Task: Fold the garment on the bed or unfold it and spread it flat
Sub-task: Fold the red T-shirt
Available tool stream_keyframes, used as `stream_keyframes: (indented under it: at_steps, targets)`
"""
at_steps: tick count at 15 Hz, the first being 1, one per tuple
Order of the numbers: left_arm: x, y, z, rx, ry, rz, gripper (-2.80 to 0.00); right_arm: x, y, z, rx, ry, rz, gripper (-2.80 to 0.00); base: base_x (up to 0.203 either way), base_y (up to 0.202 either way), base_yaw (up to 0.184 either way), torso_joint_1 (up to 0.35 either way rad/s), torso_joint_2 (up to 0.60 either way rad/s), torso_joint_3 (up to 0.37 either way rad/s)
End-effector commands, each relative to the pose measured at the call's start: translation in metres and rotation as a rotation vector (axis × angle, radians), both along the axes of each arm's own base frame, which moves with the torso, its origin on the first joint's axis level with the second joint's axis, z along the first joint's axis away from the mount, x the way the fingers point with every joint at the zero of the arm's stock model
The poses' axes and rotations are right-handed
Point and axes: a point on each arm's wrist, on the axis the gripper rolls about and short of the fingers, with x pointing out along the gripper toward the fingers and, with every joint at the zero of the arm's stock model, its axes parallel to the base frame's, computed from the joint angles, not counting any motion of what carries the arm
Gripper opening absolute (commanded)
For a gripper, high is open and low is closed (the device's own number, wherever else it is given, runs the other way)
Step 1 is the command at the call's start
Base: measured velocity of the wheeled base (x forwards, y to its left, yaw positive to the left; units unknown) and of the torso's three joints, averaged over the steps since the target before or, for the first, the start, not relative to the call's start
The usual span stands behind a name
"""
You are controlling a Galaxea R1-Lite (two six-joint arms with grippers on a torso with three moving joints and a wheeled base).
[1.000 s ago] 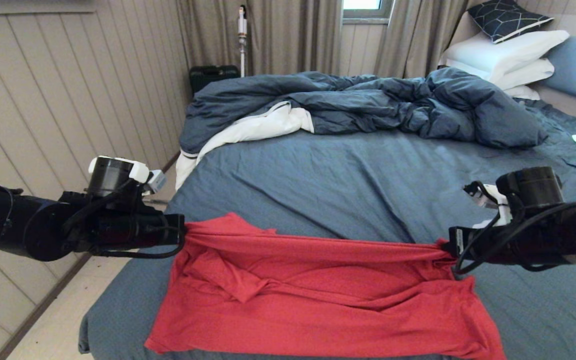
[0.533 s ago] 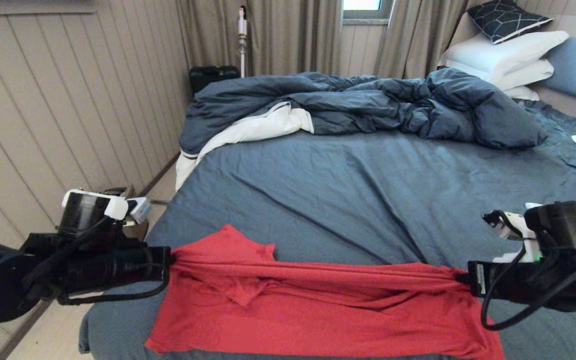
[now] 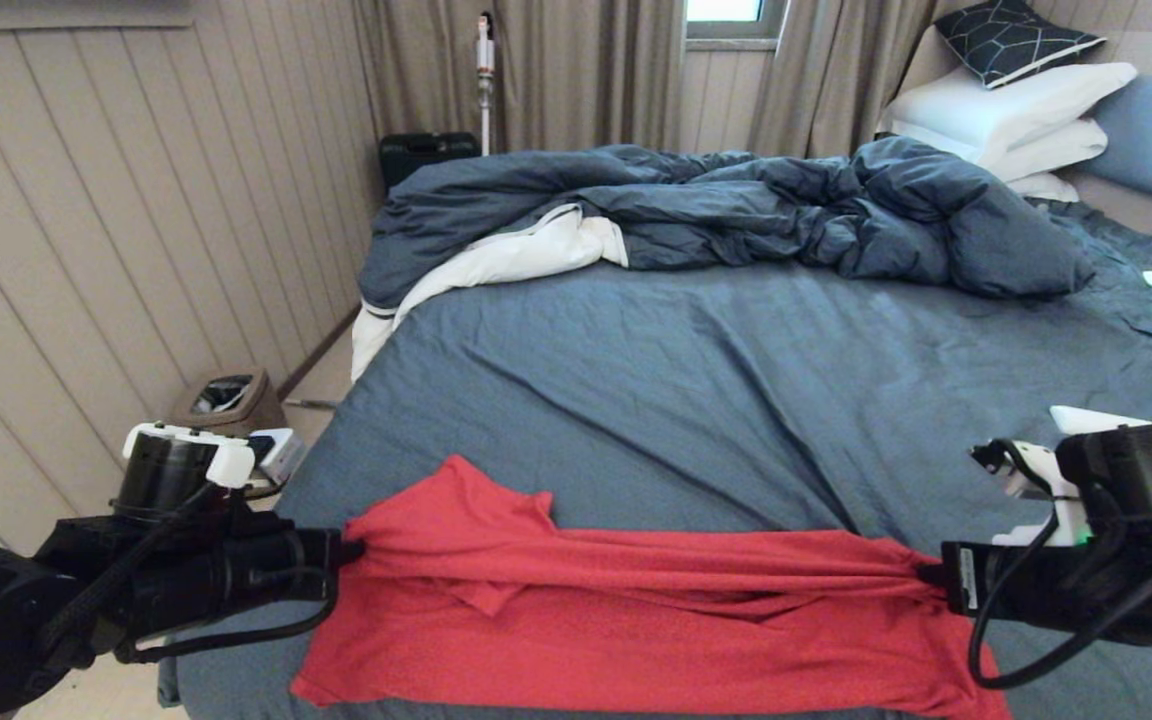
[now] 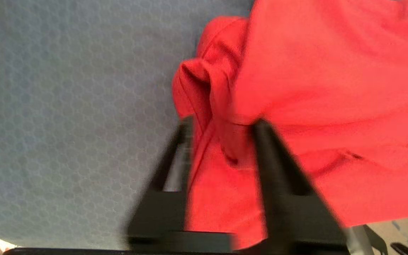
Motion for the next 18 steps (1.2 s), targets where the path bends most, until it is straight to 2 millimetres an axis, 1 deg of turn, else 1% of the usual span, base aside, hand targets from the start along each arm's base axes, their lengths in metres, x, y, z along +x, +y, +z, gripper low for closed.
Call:
stream_keyframes:
  at_steps: [1,4,7,9,11,12,14,18]
  targets:
    - [-0.002,0.0,-0.001,-0.002,0.003,-0.004,0.0,-0.001,0.0,-0.001,0.002,0.003,0.001,-2.8,0.0,0.0,0.0,0.0,0.0,0.0]
    - [-0.016,0.004,-0.001,-0.002,0.001,-0.006,0.0,-0.014,0.0,-0.005,0.003,0.018,0.002,-2.8,0.0,0.0,0.0,0.0,0.0,0.0]
    - [-0.031,0.008,-0.007,0.002,0.01,-0.008,0.0,-0.028,0.0,-0.013,-0.003,0.048,0.01,-2.8,0.0,0.0,0.0,0.0,0.0,0.0]
    - [-0.038,0.011,-0.011,0.002,0.002,-0.008,0.0,-0.029,0.0,-0.015,-0.005,0.054,0.013,-2.8,0.0,0.0,0.0,0.0,0.0,0.0]
    - [-0.037,0.01,-0.01,-0.003,-0.002,-0.008,0.0,-0.026,0.0,-0.014,-0.007,0.035,0.011,-2.8,0.0,0.0,0.0,0.0,0.0,0.0]
    - [-0.037,0.01,-0.01,-0.003,-0.001,-0.007,0.0,-0.024,0.0,-0.014,-0.007,0.027,0.01,0.0,0.0,0.0,0.0,0.0,0.0,0.0]
    - [-0.037,0.01,-0.009,-0.005,-0.005,-0.006,0.0,-0.023,0.0,-0.01,-0.003,0.002,0.01,0.0,0.0,0.0,0.0,0.0,0.0,0.0]
    - [-0.039,0.011,-0.004,-0.01,-0.026,-0.007,0.0,-0.027,0.0,-0.003,-0.003,-0.033,0.01,0.0,0.0,0.0,0.0,0.0,0.0,0.0]
